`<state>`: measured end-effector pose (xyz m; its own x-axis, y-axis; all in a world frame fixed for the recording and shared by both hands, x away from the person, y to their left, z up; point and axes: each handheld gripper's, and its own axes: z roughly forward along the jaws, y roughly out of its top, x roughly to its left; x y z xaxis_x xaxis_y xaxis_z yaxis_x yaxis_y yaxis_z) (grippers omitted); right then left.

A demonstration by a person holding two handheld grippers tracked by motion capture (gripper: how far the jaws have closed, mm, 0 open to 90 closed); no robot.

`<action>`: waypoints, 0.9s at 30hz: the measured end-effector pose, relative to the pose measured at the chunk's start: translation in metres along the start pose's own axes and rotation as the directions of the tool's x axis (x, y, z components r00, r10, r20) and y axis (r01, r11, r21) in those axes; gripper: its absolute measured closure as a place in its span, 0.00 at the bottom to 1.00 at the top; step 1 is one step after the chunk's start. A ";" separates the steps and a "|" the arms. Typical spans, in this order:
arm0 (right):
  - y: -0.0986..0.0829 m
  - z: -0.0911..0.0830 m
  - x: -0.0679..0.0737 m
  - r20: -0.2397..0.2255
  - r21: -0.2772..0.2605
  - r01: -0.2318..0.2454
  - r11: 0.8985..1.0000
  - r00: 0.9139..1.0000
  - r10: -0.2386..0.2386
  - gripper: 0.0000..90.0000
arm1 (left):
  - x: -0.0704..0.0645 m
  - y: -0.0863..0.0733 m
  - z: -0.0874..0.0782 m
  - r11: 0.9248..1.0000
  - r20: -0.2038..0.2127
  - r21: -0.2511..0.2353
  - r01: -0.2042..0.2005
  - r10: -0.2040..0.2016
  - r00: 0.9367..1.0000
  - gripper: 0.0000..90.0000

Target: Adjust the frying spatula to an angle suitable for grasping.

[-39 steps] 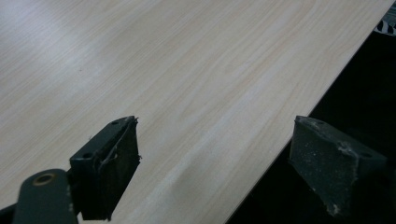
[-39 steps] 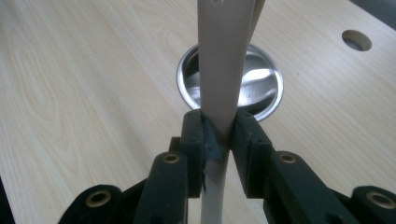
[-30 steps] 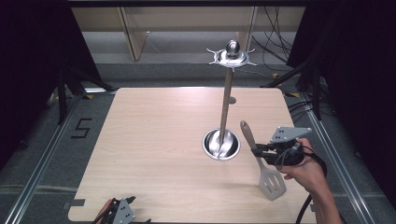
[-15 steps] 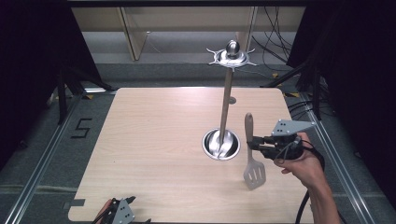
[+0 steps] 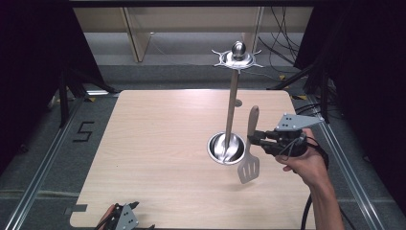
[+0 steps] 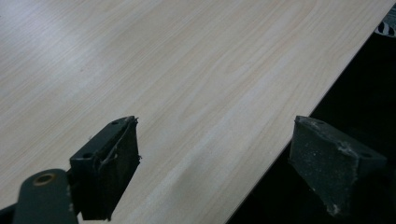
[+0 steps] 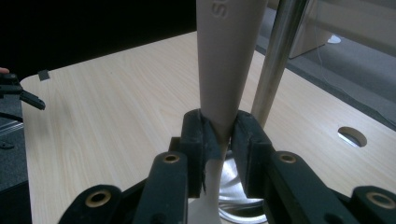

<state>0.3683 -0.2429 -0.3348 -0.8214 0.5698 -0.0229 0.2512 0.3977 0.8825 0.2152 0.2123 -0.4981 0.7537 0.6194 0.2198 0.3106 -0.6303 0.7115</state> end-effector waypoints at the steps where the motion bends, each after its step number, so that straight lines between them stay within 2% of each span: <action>1: 0.001 -0.001 0.000 0.001 0.006 -0.004 1.000 1.000 0.004 0.84 | 0.000 0.000 0.000 1.000 -0.001 0.001 0.000 0.000 1.000 0.17; 2: 0.001 0.000 0.000 0.015 -0.013 -0.015 1.000 1.000 0.015 0.84 | 0.001 0.000 0.000 1.000 0.000 0.004 -0.001 0.001 1.000 0.17; 4: 0.003 -0.001 -0.001 0.013 -0.009 -0.016 1.000 1.000 0.016 0.84 | 0.001 0.000 -0.001 1.000 0.000 0.004 0.000 0.000 1.000 0.17; 6: 0.004 -0.001 -0.005 0.007 -0.020 -0.006 1.000 1.000 0.006 0.84 | -0.001 -0.001 0.000 1.000 -0.010 -0.008 0.030 -0.030 1.000 0.17; 7: 0.004 -0.002 -0.004 0.008 -0.019 -0.035 0.999 0.999 0.035 0.84 | 0.000 -0.001 0.000 1.000 -0.010 -0.007 0.026 -0.026 1.000 0.17; 8: 0.004 -0.002 -0.005 0.014 -0.036 -0.043 0.998 0.999 0.043 0.84 | 0.000 -0.001 0.000 1.000 -0.007 -0.009 0.027 -0.027 1.000 0.17; 9: 0.005 -0.002 -0.008 0.013 -0.043 -0.014 0.999 1.000 0.015 0.84 | 0.002 0.000 0.000 1.000 -0.002 0.002 -0.002 0.002 1.000 0.17; 10: 0.005 -0.002 -0.008 0.018 -0.048 -0.020 0.999 1.000 0.021 0.84 | 0.001 -0.001 0.000 1.000 -0.002 0.001 0.002 -0.002 1.000 0.17; 11: 0.006 -0.003 -0.008 0.003 -0.032 -0.037 0.999 0.999 0.038 0.84 | -0.001 -0.001 0.001 0.999 -0.009 -0.012 0.029 -0.030 1.000 0.17; 12: 0.007 -0.002 -0.009 0.015 -0.047 -0.024 0.999 1.000 0.025 0.84 | 0.002 -0.001 0.000 1.000 -0.003 0.006 -0.004 0.004 1.000 0.17; 13: 0.009 -0.002 -0.006 0.018 -0.050 -0.045 0.998 0.999 0.046 0.84 | 0.002 -0.001 0.000 1.000 -0.002 0.004 -0.004 0.004 1.000 0.17; 14: 0.011 -0.001 -0.007 0.019 -0.056 -0.021 0.998 1.000 0.022 0.84 | 0.001 -0.001 0.000 1.000 -0.005 0.008 0.005 -0.005 1.000 0.17; 15: 0.013 -0.001 -0.005 0.017 -0.055 -0.020 0.998 1.000 0.021 0.84 | -0.002 -0.001 0.002 0.999 -0.012 -0.013 0.044 -0.044 0.999 0.17; 16: 0.015 -0.001 -0.004 0.012 -0.043 -0.022 0.999 1.000 0.023 0.84 | 0.001 -0.001 0.000 1.000 -0.005 0.005 -0.003 0.003 1.000 0.17; 17: 0.018 0.000 -0.004 0.013 -0.049 -0.006 0.999 1.000 0.007 0.84 | 0.002 -0.001 0.000 1.000 -0.002 0.005 -0.003 0.003 1.000 0.17; 18: 0.021 0.001 -0.002 0.009 -0.044 -0.010 0.999 1.000 0.010 0.84 | 0.002 -0.001 0.000 1.000 -0.002 0.010 -0.006 0.006 1.000 0.17; 19: 0.023 0.003 0.000 0.026 -0.055 -0.019 0.998 0.999 0.020 0.84 | 0.002 -0.001 0.000 1.000 -0.002 0.010 -0.006 0.006 1.000 0.17; 20: 0.026 0.004 0.001 0.029 -0.052 -0.013 0.999 0.999 0.014 0.84 | -0.001 -0.001 0.001 0.999 -0.012 -0.006 0.033 -0.033 0.999 0.17; 21: 0.029 0.003 0.000 0.020 -0.039 0.006 0.999 1.000 -0.005 0.84 | -0.001 -0.001 0.001 1.000 -0.014 -0.007 0.029 -0.029 0.999 0.17; 23: 0.034 0.003 0.002 0.022 -0.036 -0.004 0.999 1.000 0.005 0.84 | -0.001 -0.001 0.001 1.000 -0.013 -0.006 0.031 -0.031 0.999 0.17; 24: 0.037 0.004 0.003 0.029 -0.053 0.000 0.999 1.000 0.001 0.84 | -0.001 -0.001 0.001 1.000 -0.012 -0.005 0.031 -0.031 0.999 0.17; 26: 0.044 0.003 0.005 0.030 -0.048 0.013 0.999 0.999 -0.012 0.84 | -0.001 -0.001 0.002 0.999 -0.012 -0.011 0.034 -0.034 0.999 0.17; 27: 0.046 0.002 0.007 0.033 -0.047 -0.002 0.999 0.999 0.003 0.84 | 0.002 -0.001 0.000 1.000 -0.002 0.008 -0.005 0.005 1.000 0.17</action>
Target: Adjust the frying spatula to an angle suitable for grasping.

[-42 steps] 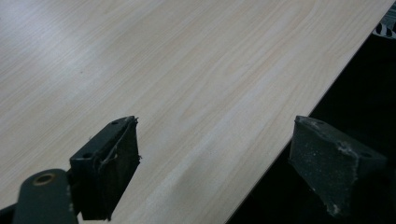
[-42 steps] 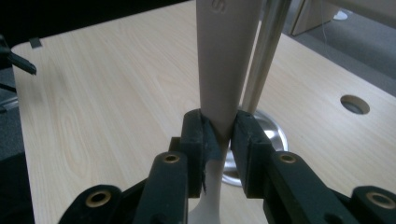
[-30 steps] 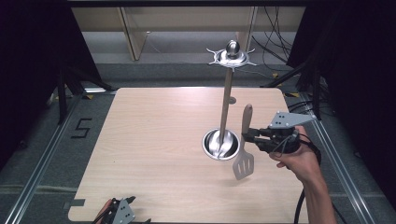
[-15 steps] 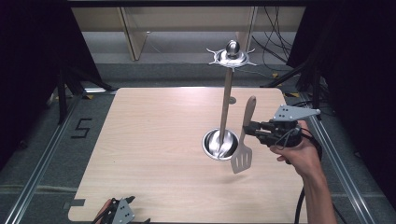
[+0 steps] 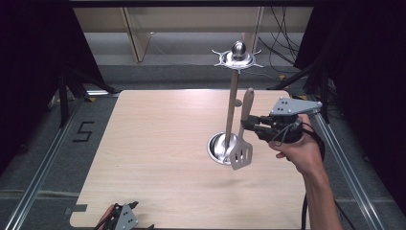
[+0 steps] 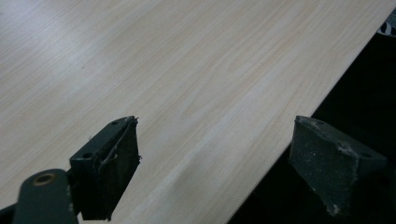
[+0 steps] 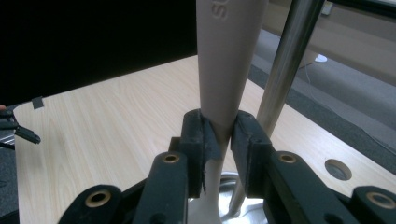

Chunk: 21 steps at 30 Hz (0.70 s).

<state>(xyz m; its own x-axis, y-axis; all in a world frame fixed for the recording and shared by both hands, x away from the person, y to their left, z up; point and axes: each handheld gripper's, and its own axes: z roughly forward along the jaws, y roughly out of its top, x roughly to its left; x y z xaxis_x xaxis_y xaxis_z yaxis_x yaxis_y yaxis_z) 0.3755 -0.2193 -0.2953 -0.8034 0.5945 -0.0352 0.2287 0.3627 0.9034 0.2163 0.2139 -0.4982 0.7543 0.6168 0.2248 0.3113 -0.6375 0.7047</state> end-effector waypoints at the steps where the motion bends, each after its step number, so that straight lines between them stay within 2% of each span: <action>1: 0.003 0.000 0.000 0.005 -0.001 0.006 1.000 1.000 -0.006 0.84 | -0.001 0.000 0.000 1.000 -0.001 0.001 0.008 -0.008 1.000 0.17; 2: 0.004 0.000 0.000 0.005 -0.003 0.011 1.000 1.000 -0.011 0.84 | -0.001 0.000 0.000 1.000 -0.005 0.000 0.015 -0.015 1.000 0.17; 3: 0.006 0.000 0.002 0.016 -0.009 0.007 1.000 1.000 -0.006 0.84 | -0.001 0.000 0.000 1.000 -0.001 0.000 0.006 -0.006 1.000 0.17; 4: 0.009 0.000 0.001 0.005 0.007 0.019 1.000 1.000 -0.019 0.84 | -0.002 0.000 0.001 1.000 -0.007 -0.010 0.030 -0.030 1.000 0.17; 5: 0.011 0.000 0.003 0.020 0.002 0.010 1.000 1.000 -0.010 0.84 | 0.000 0.000 0.000 1.000 -0.002 0.002 0.003 -0.003 1.000 0.17; 6: 0.014 0.000 0.002 0.019 0.006 0.028 1.000 0.999 -0.028 0.84 | 0.000 0.000 0.000 1.000 -0.001 0.001 0.006 -0.006 1.000 0.17; 7: 0.016 0.000 0.004 0.019 0.005 0.018 1.000 1.000 -0.019 0.84 | -0.001 0.000 0.001 1.000 -0.004 0.002 0.012 -0.012 1.000 0.17; 8: 0.018 0.001 0.004 0.032 -0.002 0.022 1.000 0.999 -0.022 0.84 | -0.003 -0.001 0.002 0.999 -0.011 -0.013 0.045 -0.046 0.999 0.17; 9: 0.020 0.000 0.004 0.026 0.010 0.026 1.000 0.999 -0.026 0.84 | -0.003 -0.001 0.001 0.999 -0.008 -0.010 0.033 -0.033 0.999 0.17; 10: 0.022 0.001 0.006 0.031 0.000 0.019 1.000 0.999 -0.019 0.84 | -0.001 0.000 0.001 1.000 -0.005 0.000 0.018 -0.018 1.000 0.17; 11: 0.022 0.001 0.006 0.031 0.000 0.019 1.000 0.999 -0.019 0.84 | -0.001 0.000 0.001 1.000 -0.005 0.000 0.018 -0.018 1.000 0.17; 12: 0.027 0.001 0.007 0.034 0.014 0.012 1.000 0.999 -0.013 0.84 | -0.003 -0.001 0.002 0.999 -0.011 -0.014 0.042 -0.042 0.999 0.17; 13: 0.027 0.001 0.007 0.034 0.014 0.012 1.000 0.999 -0.013 0.84 | -0.003 -0.001 0.002 0.999 -0.011 -0.014 0.042 -0.042 0.999 0.17; 14: 0.030 0.002 0.006 0.016 0.014 0.031 0.999 0.999 -0.032 0.84 | -0.001 0.000 0.000 1.000 -0.005 0.003 0.014 -0.014 1.000 0.17; 15: 0.032 0.001 0.005 0.030 0.014 0.037 0.999 0.999 -0.037 0.84 | -0.001 0.000 0.000 1.000 -0.005 0.003 0.014 -0.014 1.000 0.17; 16: 0.033 0.002 0.007 0.033 0.013 0.013 1.000 0.999 -0.013 0.84 | -0.003 -0.001 0.002 0.999 -0.011 -0.010 0.038 -0.038 0.999 0.17; 17: 0.034 0.003 0.007 0.036 0.003 0.021 1.000 0.999 -0.021 0.84 | -0.003 -0.001 0.002 0.999 -0.011 -0.010 0.038 -0.038 0.999 0.17; 19: 0.037 0.003 0.006 0.020 0.023 0.027 0.999 0.999 -0.027 0.84 | -0.001 0.000 0.001 1.000 0.002 -0.002 0.012 -0.012 1.000 0.17; 21: 0.039 0.005 0.008 0.043 0.014 0.015 1.000 0.999 -0.016 0.84 | -0.001 0.000 0.001 1.000 0.000 -0.001 0.007 -0.007 1.000 0.17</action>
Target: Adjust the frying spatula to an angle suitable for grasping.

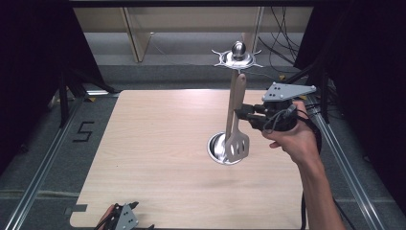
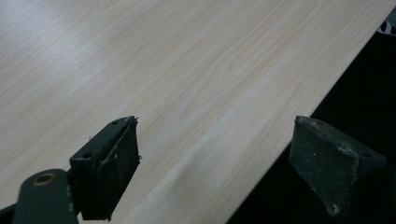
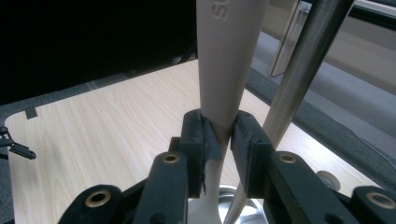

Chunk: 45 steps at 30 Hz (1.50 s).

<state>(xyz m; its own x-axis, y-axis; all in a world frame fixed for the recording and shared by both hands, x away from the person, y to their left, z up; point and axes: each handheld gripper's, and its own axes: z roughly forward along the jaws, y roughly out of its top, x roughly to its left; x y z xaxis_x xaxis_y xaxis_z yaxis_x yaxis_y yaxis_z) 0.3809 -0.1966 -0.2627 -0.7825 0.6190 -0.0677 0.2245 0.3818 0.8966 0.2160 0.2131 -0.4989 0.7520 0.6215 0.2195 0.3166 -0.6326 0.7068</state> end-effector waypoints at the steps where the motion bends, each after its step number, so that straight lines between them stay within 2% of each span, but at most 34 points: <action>1: 0.002 0.000 -0.001 -0.009 0.009 0.020 1.000 1.000 -0.020 0.84 | 0.000 0.000 0.000 1.000 0.001 0.001 -0.001 0.001 1.000 0.17; 4: 0.004 0.002 -0.002 0.006 0.000 0.013 1.000 1.000 -0.013 0.84 | -0.001 0.000 0.001 1.000 0.004 -0.003 0.005 -0.005 1.000 0.17; 5: 0.005 0.001 -0.002 -0.009 0.015 0.016 1.000 1.000 -0.016 0.84 | -0.001 0.000 0.001 1.000 0.004 -0.001 0.004 -0.004 1.000 0.17; 8: 0.006 0.002 -0.003 0.004 0.016 0.013 1.000 1.000 -0.013 0.84 | -0.001 0.000 0.001 1.000 0.005 -0.002 0.002 -0.002 1.000 0.17; 9: 0.006 0.003 -0.002 0.008 0.013 -0.005 1.000 1.000 0.005 0.84 | -0.001 0.000 0.001 1.000 0.005 -0.002 0.002 -0.002 1.000 0.17; 12: 0.006 0.003 -0.002 0.011 0.019 -0.012 1.000 1.000 0.011 0.84 | -0.001 0.000 0.001 1.000 0.003 -0.002 0.003 -0.003 1.000 0.17; 18: 0.009 0.004 -0.005 0.013 0.052 0.016 0.999 1.000 -0.016 0.84 | -0.001 0.000 0.000 1.000 0.007 0.004 0.000 0.000 1.000 0.17; 23: 0.010 0.005 -0.004 0.019 0.072 0.005 0.997 1.000 -0.006 0.84 | -0.001 0.000 0.000 1.000 0.008 0.004 0.000 0.000 1.000 0.17; 25: 0.010 0.007 -0.004 0.032 0.058 0.004 0.998 0.999 -0.006 0.84 | -0.002 0.000 0.001 1.000 0.000 0.000 0.016 -0.016 1.000 0.17; 26: 0.011 0.007 -0.005 0.023 0.079 0.000 0.997 1.000 -0.002 0.84 | -0.002 0.000 0.001 1.000 0.001 0.001 0.014 -0.014 1.000 0.17; 28: 0.012 0.007 -0.006 0.032 0.083 0.009 0.996 0.999 -0.012 0.84 | -0.001 0.000 0.000 1.000 0.009 0.005 0.000 0.000 1.000 0.17; 29: 0.012 0.007 -0.005 0.033 0.087 -0.002 0.996 0.999 -0.001 0.84 | -0.001 0.000 0.000 1.000 0.009 0.004 0.002 -0.002 1.000 0.17; 31: 0.013 0.008 -0.007 0.034 0.088 0.008 0.996 0.999 -0.011 0.84 | -0.001 0.000 0.000 1.000 0.006 0.007 0.002 -0.002 1.000 0.17; 32: 0.013 0.009 -0.007 0.033 0.091 0.010 0.996 0.999 -0.013 0.84 | -0.002 0.000 0.001 1.000 0.002 -0.002 0.019 -0.019 1.000 0.17; 33: 0.013 0.010 -0.007 0.044 0.087 0.011 0.996 0.999 -0.015 0.84 | -0.002 0.000 0.001 1.000 0.002 0.000 0.014 -0.014 1.000 0.17; 34: 0.013 0.010 -0.007 0.038 0.092 0.010 0.996 0.999 -0.013 0.84 | -0.003 0.000 0.001 1.000 0.000 -0.005 0.025 -0.025 1.000 0.17; 38: 0.014 0.011 -0.007 0.042 0.091 0.010 0.996 0.999 -0.014 0.84 | -0.003 0.000 0.001 1.000 0.000 -0.005 0.025 -0.025 1.000 0.17; 44: 0.013 0.013 -0.006 0.033 0.093 -0.023 0.995 0.999 0.020 0.84 | -0.003 0.000 0.001 1.000 0.000 -0.005 0.025 -0.025 1.000 0.17; 45: 0.013 0.013 -0.007 0.031 0.087 -0.003 0.996 1.000 0.000 0.84 | -0.003 0.000 0.001 1.000 0.001 -0.005 0.026 -0.026 1.000 0.17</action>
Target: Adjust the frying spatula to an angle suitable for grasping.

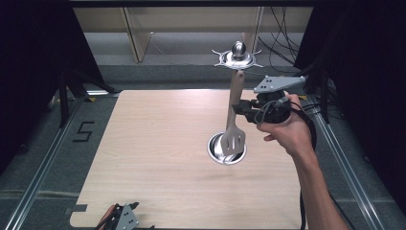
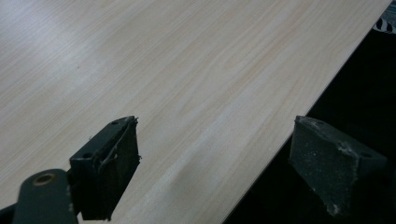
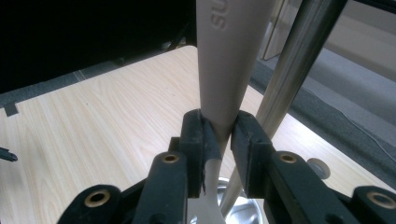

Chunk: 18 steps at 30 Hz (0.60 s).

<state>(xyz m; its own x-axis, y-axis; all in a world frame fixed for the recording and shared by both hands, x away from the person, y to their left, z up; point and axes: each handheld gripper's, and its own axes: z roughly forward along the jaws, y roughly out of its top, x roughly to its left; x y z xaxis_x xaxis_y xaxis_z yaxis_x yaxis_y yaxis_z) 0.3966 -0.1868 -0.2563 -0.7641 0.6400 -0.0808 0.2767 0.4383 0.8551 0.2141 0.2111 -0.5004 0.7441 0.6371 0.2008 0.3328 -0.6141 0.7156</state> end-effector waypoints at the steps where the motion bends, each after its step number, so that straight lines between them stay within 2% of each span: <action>1: 0.000 0.000 0.000 0.000 0.000 0.000 1.000 1.000 0.000 0.84 | 0.000 0.000 0.000 1.000 0.000 0.000 0.000 0.000 1.000 0.17; 2: -0.001 0.000 0.001 -0.013 -0.004 -0.034 0.999 0.999 0.034 0.84 | 0.000 0.000 0.000 1.000 0.000 -0.002 0.001 -0.001 1.000 0.17; 4: -0.002 0.000 -0.001 -0.020 -0.019 -0.015 1.000 1.000 0.015 0.83 | 0.000 0.000 0.000 1.000 0.001 -0.001 0.001 -0.001 1.000 0.17; 5: -0.003 0.000 0.000 -0.024 -0.022 -0.038 0.999 0.999 0.038 0.83 | 0.000 0.000 0.000 1.000 0.000 0.000 0.000 0.000 1.000 0.17; 7: -0.005 -0.001 -0.002 -0.024 -0.034 -0.025 0.999 0.999 0.024 0.82 | 0.000 0.000 0.000 1.000 -0.001 0.000 0.000 0.000 1.000 0.17; 8: -0.006 -0.002 -0.001 -0.024 -0.031 -0.046 0.998 0.999 0.045 0.80 | 0.000 0.000 0.000 1.000 0.001 0.000 0.001 -0.001 1.000 0.17; 13: -0.008 -0.004 -0.003 -0.021 -0.052 -0.025 0.998 0.999 0.024 0.76 | 0.000 0.000 0.000 1.000 0.001 0.000 0.002 -0.002 1.000 0.17; 14: -0.009 -0.005 -0.001 -0.024 -0.056 -0.045 0.997 0.999 0.043 0.75 | 0.000 0.000 0.000 1.000 0.000 0.000 0.001 -0.001 1.000 0.17; 16: -0.010 -0.007 -0.002 -0.022 -0.079 -0.017 0.997 1.000 0.015 0.73 | 0.000 0.000 0.000 1.000 0.000 -0.001 0.001 -0.001 1.000 0.17; 17: -0.011 -0.010 0.000 -0.013 -0.082 -0.039 0.996 0.999 0.038 0.72 | 0.000 0.000 0.000 1.000 0.000 -0.001 0.002 -0.002 1.000 0.17; 18: -0.012 -0.012 0.000 -0.024 -0.096 -0.035 0.995 0.999 0.033 0.71 | 0.000 0.000 0.000 1.000 0.000 -0.001 0.001 -0.001 1.000 0.17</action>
<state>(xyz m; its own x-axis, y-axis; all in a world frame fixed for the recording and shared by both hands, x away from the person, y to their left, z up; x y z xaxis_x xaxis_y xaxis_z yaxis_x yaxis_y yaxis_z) 0.3861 -0.1995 -0.2609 -0.7683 0.6388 -0.0399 0.2465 0.3529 0.9026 0.2138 0.2109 -0.5004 0.7435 0.6381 0.1999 0.3330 -0.6126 0.7168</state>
